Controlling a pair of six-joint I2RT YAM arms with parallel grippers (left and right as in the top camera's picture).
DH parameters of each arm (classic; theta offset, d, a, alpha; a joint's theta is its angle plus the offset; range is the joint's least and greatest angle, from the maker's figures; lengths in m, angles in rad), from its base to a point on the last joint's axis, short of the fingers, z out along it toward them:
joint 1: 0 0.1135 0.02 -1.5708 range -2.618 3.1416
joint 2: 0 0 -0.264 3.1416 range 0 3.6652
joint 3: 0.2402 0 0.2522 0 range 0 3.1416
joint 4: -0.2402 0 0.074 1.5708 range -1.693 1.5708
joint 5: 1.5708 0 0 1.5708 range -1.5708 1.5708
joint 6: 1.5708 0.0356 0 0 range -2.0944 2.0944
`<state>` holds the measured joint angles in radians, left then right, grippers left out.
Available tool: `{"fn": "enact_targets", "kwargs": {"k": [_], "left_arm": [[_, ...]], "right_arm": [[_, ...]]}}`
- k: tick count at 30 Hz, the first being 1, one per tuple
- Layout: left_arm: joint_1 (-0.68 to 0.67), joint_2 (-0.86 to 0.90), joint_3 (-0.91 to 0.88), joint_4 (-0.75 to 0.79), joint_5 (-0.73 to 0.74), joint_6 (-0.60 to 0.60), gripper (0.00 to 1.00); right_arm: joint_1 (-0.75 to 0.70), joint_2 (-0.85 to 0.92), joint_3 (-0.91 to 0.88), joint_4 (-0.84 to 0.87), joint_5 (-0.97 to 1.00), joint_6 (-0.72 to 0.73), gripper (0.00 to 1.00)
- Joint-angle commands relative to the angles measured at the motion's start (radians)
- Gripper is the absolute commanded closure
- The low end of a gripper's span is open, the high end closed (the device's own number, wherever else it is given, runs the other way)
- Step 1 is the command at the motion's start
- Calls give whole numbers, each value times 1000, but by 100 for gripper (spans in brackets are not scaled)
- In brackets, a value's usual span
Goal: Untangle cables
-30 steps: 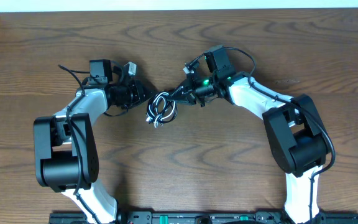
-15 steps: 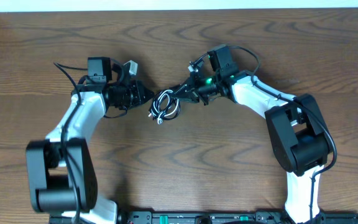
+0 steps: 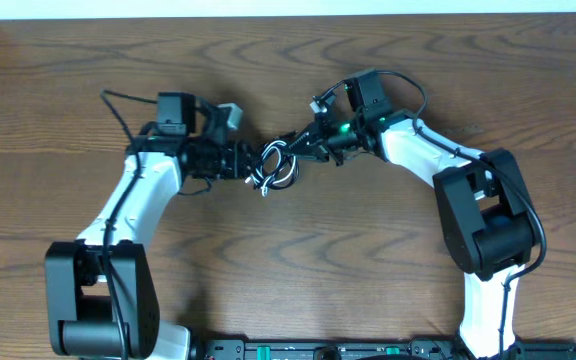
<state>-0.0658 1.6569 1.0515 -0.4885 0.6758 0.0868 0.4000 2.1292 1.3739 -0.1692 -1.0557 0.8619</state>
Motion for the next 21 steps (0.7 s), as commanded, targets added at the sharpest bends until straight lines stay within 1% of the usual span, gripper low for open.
{"fn": "enact_targets", "kwargs": {"k": [1,7,11,21], "left_arm": [[-26,-13,15,-4,38,130,50],[-27,-13,14,-7,46,135,50],[-35,-13,14,-38,128,221,50],[-83,-12,14,-40,105,246,51]], "right_arm": [[-23,-3,19,-8,-82,-46,99],[-33,-3,19,-34,-91,-73,99],[-35,-3,19,-37,-91,-74,99],[-35,-3,19,-37,-91,-74,99]]}}
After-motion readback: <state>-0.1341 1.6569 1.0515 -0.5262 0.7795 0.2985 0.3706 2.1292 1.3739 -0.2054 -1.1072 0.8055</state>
